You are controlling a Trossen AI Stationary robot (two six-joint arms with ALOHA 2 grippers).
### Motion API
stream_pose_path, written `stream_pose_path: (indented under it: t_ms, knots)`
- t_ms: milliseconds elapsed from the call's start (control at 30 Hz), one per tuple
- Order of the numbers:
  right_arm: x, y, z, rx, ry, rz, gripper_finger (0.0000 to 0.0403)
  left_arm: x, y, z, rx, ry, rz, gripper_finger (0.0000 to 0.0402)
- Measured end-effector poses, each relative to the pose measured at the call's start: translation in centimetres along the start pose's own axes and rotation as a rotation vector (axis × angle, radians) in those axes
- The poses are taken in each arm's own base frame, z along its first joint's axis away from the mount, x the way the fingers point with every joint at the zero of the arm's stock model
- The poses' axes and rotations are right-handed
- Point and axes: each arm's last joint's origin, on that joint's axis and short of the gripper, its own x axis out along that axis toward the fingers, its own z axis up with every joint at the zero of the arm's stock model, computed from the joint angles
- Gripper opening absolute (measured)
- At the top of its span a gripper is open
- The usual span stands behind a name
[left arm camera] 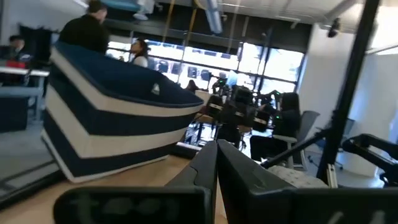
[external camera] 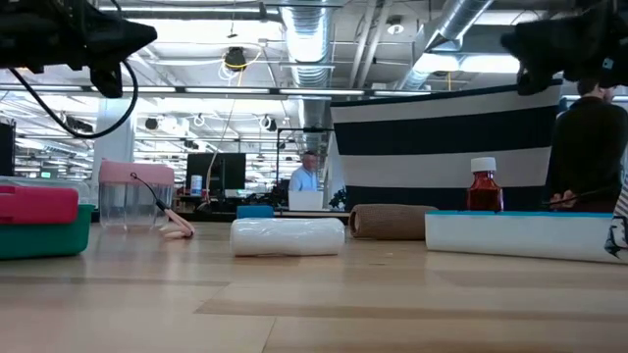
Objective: Pick & place medical supplies in basket/bin
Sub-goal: Put the orange pill bottle into the blue bin
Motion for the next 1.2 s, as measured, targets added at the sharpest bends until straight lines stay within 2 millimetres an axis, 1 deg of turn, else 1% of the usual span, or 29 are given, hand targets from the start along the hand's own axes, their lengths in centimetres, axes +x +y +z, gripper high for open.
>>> stream_pose_path:
  t_ms: [67, 167, 300, 467, 600, 700, 833, 967, 1200]
  knots:
    - [0.3, -0.1, 0.0, 0.001, 0.057, -0.039, 0.0134, 0.0, 0.0, 0.0, -0.010, -0.002, -0.002, 0.0009]
    - [0.6, -0.1, -0.8, 0.036, 0.159, -0.067, 0.0162, 0.0, 0.0, 0.1, -0.014, -0.006, -0.008, 0.0026]
    - [1.2, 0.0, -1.5, 0.105, 0.236, -0.083, 0.0200, 0.0, 0.0, 0.1, -0.002, -0.010, 0.000, 0.0060]
    - [1.6, -0.2, -2.5, 0.095, 0.331, -0.172, 0.0228, 0.0, 0.1, 0.1, -0.003, -0.012, 0.026, 0.0102]
    - [1.9, -0.3, -3.3, 0.087, 0.400, -0.242, 0.0236, 0.0, 0.1, 0.1, -0.024, -0.012, 0.025, 0.0122]
    - [2.0, -0.5, -3.9, 0.070, 0.459, -0.347, 0.0237, 0.0, 0.1, 0.1, -0.055, -0.012, 0.025, 0.0129]
    - [2.1, -0.5, -4.7, 0.101, 0.517, -0.427, 0.0236, 0.0, 0.1, 0.1, -0.096, -0.012, 0.025, 0.0130]
    - [2.1, -0.5, -5.5, 0.104, 0.580, -0.483, 0.0235, 0.0, 0.1, 0.1, -0.098, -0.010, 0.025, 0.0130]
    - [2.2, -0.7, -6.9, 0.128, 0.680, -0.541, 0.0235, 0.0, 0.1, 0.0, -0.095, -0.005, 0.026, 0.0130]
